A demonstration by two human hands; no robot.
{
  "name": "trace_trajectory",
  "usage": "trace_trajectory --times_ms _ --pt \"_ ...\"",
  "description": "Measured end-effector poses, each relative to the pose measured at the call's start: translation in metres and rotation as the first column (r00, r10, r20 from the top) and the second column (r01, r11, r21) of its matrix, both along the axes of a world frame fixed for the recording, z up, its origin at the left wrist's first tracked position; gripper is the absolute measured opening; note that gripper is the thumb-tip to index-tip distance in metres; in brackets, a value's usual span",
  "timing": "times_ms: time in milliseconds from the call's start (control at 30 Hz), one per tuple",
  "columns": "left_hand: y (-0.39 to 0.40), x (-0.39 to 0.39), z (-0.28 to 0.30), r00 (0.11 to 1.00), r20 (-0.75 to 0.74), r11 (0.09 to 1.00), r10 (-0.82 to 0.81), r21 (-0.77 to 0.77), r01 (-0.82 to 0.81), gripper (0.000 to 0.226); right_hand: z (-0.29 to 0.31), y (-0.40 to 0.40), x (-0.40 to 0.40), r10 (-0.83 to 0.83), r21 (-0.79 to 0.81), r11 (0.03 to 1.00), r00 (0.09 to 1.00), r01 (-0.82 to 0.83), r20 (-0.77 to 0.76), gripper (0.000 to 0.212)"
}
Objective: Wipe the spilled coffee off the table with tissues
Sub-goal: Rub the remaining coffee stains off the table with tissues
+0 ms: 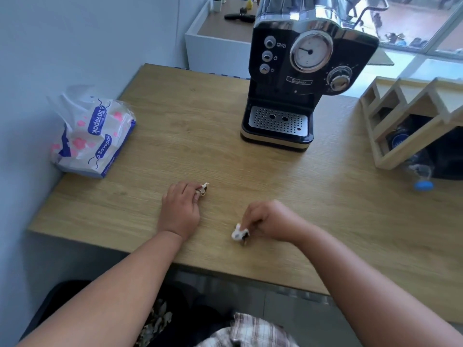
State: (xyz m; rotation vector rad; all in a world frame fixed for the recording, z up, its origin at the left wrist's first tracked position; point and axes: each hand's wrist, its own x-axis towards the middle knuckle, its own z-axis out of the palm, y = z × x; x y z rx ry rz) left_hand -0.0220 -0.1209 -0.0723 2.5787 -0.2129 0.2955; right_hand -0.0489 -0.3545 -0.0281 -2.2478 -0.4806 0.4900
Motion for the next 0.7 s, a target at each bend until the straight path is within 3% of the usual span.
trace_trajectory --times_ms 100,200,267,333,533,700 --pt "0.000 0.001 -0.001 1.000 0.003 1.000 -0.009 0.000 0.009 0.031 -0.001 -0.002 0.025 -0.229 0.099 0.969 0.973 0.225 0.023 0.029" --pt "0.002 0.001 -0.004 0.999 0.025 0.999 -0.033 -0.013 0.033 0.031 -0.012 0.015 0.034 -0.229 -0.018 0.973 0.972 0.230 0.053 0.021" --pt "0.003 0.001 -0.004 0.999 0.035 0.999 -0.035 -0.015 0.035 0.031 -0.018 0.022 0.026 -0.247 0.003 0.969 0.965 0.248 0.089 0.022" --pt "0.003 0.001 -0.004 0.998 0.044 0.999 -0.033 -0.013 0.034 0.031 -0.019 0.021 0.014 -0.211 0.007 0.977 0.972 0.211 0.101 0.024" --pt "0.003 0.001 -0.005 0.997 0.062 0.999 -0.034 -0.013 0.035 0.031 -0.007 -0.010 -0.025 0.146 -0.085 0.988 0.972 -0.132 0.182 0.025" --pt "0.003 0.001 -0.004 0.998 0.055 0.999 -0.037 -0.027 0.039 0.031 -0.007 -0.040 -0.010 0.087 -0.181 0.981 0.990 -0.066 0.113 0.021"
